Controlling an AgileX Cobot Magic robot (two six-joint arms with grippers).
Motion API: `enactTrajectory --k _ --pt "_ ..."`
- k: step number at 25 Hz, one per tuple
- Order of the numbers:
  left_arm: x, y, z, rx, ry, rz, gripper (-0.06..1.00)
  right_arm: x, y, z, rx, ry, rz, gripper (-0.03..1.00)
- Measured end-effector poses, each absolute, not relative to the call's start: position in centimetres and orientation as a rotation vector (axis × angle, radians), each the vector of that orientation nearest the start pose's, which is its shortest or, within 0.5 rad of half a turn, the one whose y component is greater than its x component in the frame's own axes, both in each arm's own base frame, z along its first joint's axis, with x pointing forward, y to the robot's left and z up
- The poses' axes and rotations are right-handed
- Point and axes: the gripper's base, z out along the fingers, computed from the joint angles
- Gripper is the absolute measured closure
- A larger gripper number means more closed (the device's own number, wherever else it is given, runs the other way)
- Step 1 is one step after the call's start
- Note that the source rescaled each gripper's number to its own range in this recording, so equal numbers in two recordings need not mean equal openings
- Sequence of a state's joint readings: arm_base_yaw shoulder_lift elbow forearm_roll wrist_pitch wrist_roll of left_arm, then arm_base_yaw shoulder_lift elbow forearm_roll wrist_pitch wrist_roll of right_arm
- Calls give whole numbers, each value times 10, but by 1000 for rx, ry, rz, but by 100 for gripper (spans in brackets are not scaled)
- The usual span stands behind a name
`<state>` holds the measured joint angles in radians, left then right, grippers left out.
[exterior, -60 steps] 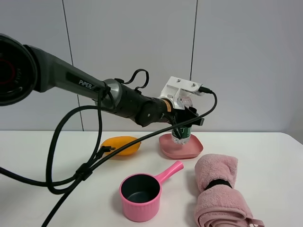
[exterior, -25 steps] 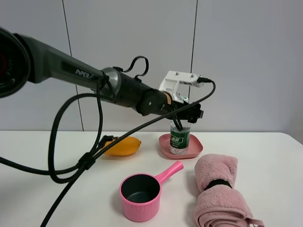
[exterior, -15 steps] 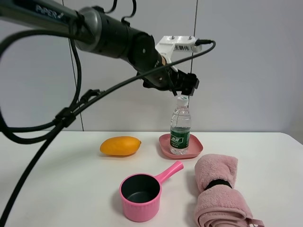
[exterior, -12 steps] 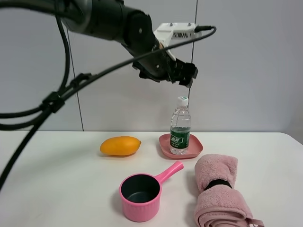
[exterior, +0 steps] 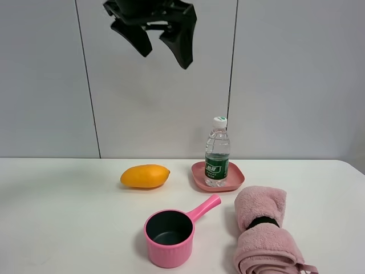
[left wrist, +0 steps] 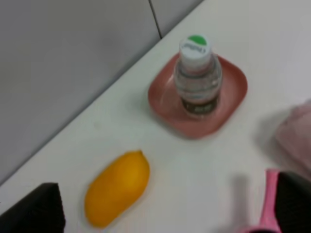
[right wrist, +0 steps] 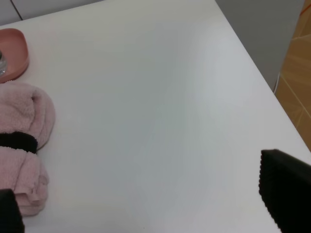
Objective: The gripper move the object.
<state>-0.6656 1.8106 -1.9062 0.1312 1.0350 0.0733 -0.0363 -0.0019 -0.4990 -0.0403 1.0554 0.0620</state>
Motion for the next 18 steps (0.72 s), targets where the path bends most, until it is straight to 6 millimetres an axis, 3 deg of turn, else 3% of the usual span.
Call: enactTrajectory --k 4,12,18 --pt "302 -221 408 906 2322 -77 18 -5 -3 277 102 2035 -32 -3" --pt "256 -177 456 806 2244 -108 18 -5 -3 277 102 2035 -32 -3" --pt "214 -129 464 644 2265 -123 18 -5 -3 277 102 2035 -32 -3"
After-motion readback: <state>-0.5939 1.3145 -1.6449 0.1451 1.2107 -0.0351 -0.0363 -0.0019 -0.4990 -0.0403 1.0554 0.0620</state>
